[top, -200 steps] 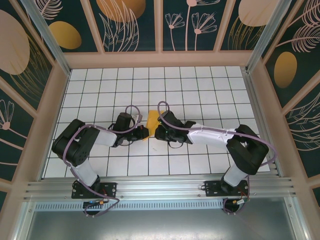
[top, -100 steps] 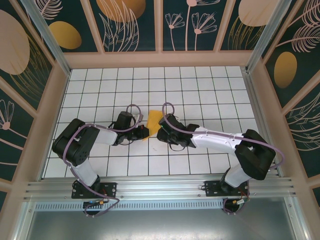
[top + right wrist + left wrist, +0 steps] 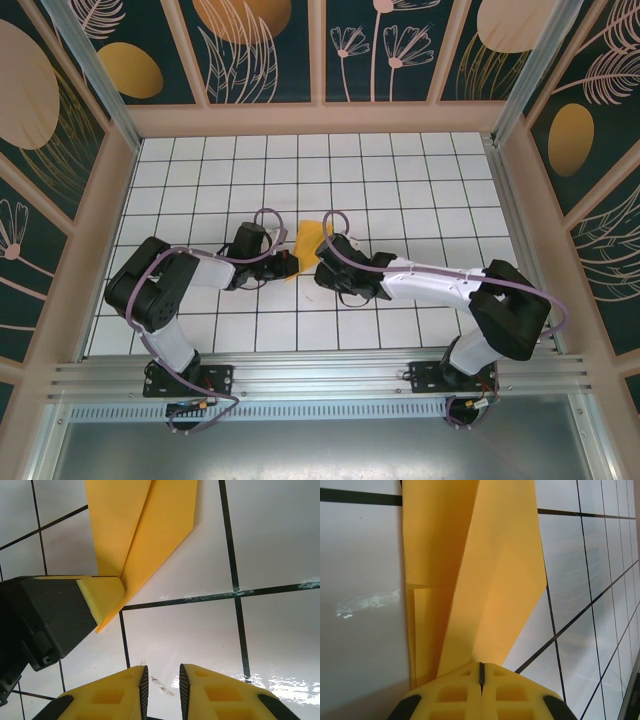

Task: Fold a paper plane with a square sheet of paper (pick it up from the middle)
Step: Fourth fold the wing at the center of the table.

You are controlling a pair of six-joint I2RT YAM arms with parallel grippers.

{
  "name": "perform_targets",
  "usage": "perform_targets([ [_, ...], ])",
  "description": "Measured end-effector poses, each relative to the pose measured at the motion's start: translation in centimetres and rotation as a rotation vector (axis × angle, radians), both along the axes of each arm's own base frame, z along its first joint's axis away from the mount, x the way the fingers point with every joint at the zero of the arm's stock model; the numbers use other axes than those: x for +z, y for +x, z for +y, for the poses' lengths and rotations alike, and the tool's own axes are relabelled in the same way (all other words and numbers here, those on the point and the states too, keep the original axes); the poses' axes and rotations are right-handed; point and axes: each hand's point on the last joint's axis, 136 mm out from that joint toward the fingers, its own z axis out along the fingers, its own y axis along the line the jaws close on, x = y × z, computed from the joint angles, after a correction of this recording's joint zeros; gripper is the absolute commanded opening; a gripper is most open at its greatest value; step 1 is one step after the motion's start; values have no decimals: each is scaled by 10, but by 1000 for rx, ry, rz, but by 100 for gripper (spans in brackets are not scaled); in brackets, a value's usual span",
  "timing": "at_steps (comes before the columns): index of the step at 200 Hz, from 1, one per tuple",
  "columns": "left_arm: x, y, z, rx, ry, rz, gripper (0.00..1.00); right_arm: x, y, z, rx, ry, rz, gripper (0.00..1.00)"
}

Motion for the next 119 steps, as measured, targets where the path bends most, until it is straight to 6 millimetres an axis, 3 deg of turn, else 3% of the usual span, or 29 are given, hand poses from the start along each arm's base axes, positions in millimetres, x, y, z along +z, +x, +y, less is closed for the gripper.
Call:
perform_targets([
  [84, 1, -3, 0, -23, -8, -31, 0, -4, 26, 11, 10, 3, -40, 26],
  [119, 1, -3, -1, -31, -11, -47, 0, 8, 45, 12, 19, 31, -87, 26],
])
